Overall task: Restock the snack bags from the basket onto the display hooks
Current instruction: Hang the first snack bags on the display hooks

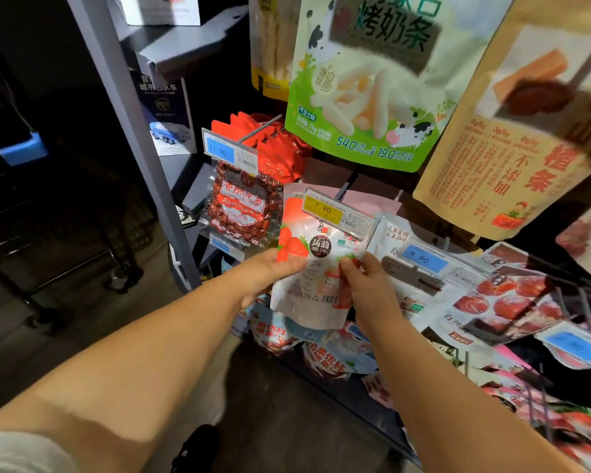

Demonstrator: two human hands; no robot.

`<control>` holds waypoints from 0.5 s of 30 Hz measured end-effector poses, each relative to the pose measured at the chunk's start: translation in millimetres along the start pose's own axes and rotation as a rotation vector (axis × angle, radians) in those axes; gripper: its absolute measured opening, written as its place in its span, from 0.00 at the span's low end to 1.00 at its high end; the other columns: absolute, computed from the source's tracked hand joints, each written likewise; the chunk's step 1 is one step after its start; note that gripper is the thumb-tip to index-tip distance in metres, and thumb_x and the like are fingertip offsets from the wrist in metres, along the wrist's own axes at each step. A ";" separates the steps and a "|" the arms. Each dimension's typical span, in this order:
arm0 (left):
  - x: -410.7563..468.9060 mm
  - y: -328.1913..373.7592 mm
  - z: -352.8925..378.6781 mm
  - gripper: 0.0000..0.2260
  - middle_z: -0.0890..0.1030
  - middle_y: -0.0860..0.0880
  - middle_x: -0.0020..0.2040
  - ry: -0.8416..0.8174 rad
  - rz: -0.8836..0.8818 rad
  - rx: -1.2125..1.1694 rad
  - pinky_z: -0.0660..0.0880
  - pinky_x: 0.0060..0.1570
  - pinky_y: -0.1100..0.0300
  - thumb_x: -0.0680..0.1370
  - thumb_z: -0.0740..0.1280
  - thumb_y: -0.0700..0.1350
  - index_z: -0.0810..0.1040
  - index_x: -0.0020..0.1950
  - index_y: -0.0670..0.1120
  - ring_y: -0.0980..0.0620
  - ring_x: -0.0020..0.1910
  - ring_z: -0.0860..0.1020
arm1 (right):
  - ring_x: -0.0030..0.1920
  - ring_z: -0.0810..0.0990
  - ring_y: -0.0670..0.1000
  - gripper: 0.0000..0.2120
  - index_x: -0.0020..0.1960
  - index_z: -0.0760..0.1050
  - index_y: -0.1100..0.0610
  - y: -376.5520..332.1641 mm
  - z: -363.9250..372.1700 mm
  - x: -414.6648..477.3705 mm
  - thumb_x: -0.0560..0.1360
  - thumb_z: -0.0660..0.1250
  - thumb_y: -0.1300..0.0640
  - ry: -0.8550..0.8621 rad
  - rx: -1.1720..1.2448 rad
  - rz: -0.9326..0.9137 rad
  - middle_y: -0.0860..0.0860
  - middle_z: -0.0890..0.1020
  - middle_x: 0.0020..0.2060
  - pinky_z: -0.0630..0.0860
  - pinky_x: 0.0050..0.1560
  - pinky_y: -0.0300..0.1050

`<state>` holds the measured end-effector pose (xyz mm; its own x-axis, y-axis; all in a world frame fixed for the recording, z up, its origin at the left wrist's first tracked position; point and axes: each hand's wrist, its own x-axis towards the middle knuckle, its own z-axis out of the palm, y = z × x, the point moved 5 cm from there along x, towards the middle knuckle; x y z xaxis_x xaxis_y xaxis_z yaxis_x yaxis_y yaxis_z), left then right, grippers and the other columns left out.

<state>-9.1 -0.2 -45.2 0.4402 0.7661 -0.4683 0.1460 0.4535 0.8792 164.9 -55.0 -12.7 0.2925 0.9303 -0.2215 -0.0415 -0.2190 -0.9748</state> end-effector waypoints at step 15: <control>-19.3 -56.7 46.8 0.10 0.84 0.48 0.48 -0.026 -0.125 -0.151 0.74 0.62 0.50 0.75 0.72 0.33 0.81 0.51 0.46 0.48 0.49 0.81 | 0.50 0.83 0.51 0.12 0.54 0.76 0.54 39.6 -64.4 -30.7 0.83 0.58 0.47 0.337 -0.003 0.176 0.51 0.85 0.48 0.78 0.53 0.53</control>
<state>15.6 -62.0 -81.9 0.4502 0.6882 -0.5689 0.0675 0.6091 0.7902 215.8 -111.2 -42.8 0.5790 0.7293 -0.3645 -0.1165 -0.3685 -0.9223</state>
